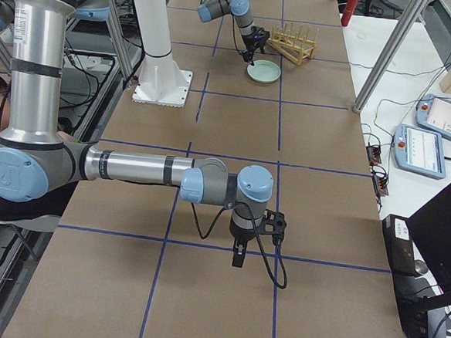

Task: Place plate on table
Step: 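Open the left gripper and withdraw it away from the plate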

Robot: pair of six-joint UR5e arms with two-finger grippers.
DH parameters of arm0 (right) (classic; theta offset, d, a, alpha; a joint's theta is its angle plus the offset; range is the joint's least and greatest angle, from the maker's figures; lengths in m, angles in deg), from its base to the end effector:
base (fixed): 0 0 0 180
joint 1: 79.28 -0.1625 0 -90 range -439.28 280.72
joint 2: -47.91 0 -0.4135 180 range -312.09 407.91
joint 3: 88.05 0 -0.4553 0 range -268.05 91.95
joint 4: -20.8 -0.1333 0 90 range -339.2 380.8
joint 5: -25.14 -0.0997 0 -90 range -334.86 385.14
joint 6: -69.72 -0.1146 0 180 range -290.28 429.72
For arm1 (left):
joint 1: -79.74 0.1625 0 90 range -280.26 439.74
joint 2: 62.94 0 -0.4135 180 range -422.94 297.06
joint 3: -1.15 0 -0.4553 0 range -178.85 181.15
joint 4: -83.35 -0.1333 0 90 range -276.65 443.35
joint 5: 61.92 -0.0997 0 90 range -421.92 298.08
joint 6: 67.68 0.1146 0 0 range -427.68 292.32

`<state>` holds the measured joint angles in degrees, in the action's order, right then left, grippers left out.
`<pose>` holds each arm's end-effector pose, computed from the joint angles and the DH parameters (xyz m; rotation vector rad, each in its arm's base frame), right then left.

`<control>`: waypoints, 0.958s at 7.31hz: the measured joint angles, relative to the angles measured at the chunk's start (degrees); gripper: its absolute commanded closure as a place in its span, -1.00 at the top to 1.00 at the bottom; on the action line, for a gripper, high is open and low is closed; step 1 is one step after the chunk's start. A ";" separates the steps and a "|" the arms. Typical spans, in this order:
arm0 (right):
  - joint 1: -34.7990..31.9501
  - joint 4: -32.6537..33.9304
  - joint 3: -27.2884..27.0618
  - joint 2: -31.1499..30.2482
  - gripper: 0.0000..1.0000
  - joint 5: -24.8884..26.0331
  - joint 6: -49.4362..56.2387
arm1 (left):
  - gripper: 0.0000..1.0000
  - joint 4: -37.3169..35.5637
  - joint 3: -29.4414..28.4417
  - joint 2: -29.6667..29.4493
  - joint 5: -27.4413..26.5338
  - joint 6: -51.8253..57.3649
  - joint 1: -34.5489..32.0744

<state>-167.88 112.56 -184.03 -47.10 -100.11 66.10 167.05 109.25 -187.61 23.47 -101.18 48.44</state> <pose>0.0545 -0.5190 0.6617 -0.0403 -0.6141 0.0418 0.4918 -0.4658 0.1465 0.6209 0.5348 0.3825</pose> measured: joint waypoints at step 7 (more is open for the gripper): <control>0.00 0.00 0.00 0.00 1.00 0.00 0.01 | 1.00 1.25 0.26 17.58 36.77 23.85 -39.56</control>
<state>-167.87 112.56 -184.03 -47.10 -100.10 66.11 168.30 109.52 -170.04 60.24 -77.33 8.88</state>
